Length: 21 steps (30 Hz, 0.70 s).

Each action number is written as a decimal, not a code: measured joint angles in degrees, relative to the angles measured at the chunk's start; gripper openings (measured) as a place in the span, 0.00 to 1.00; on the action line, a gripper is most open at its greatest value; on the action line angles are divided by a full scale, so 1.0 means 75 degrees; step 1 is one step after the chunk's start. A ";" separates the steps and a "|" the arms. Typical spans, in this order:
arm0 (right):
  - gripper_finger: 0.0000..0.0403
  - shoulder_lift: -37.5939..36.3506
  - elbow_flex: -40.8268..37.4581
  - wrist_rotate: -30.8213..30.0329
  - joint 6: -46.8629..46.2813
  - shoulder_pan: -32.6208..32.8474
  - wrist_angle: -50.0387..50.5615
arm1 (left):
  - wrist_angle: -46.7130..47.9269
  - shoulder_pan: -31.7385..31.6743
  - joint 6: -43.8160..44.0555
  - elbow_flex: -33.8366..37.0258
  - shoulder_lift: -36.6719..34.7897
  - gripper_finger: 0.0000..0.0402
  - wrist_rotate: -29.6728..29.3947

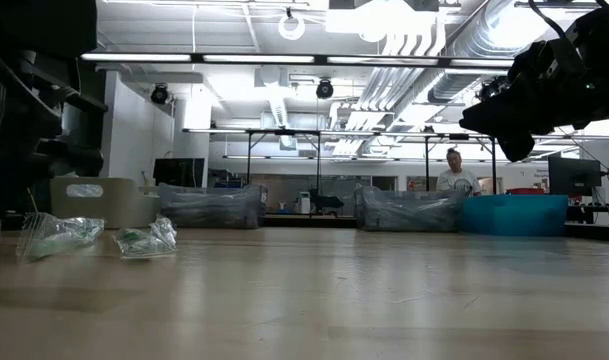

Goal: Pick & Place Toothbrushes
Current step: Put the blue toothbrush into the white bin

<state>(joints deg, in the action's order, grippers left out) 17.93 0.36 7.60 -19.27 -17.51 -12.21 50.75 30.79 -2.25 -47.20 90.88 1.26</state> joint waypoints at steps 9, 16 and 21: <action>0.22 0.0000 0.0000 0.0000 0.0000 0.0002 -0.0001 | 0.0019 -0.0003 0.0430 0.0009 0.0011 0.15 -0.0199; 0.22 0.0000 0.0000 0.0000 0.0000 0.0000 0.0000 | 0.0085 -0.0017 0.0870 -0.0049 -0.0004 0.03 0.0309; 0.22 0.0000 0.0000 0.0000 0.0000 0.0000 0.0000 | 0.0278 0.0011 0.0559 -0.0810 0.0011 0.01 0.1225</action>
<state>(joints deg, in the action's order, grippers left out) 17.93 0.36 7.60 -19.27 -17.51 -12.21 52.84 30.87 1.94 -53.28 90.96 10.45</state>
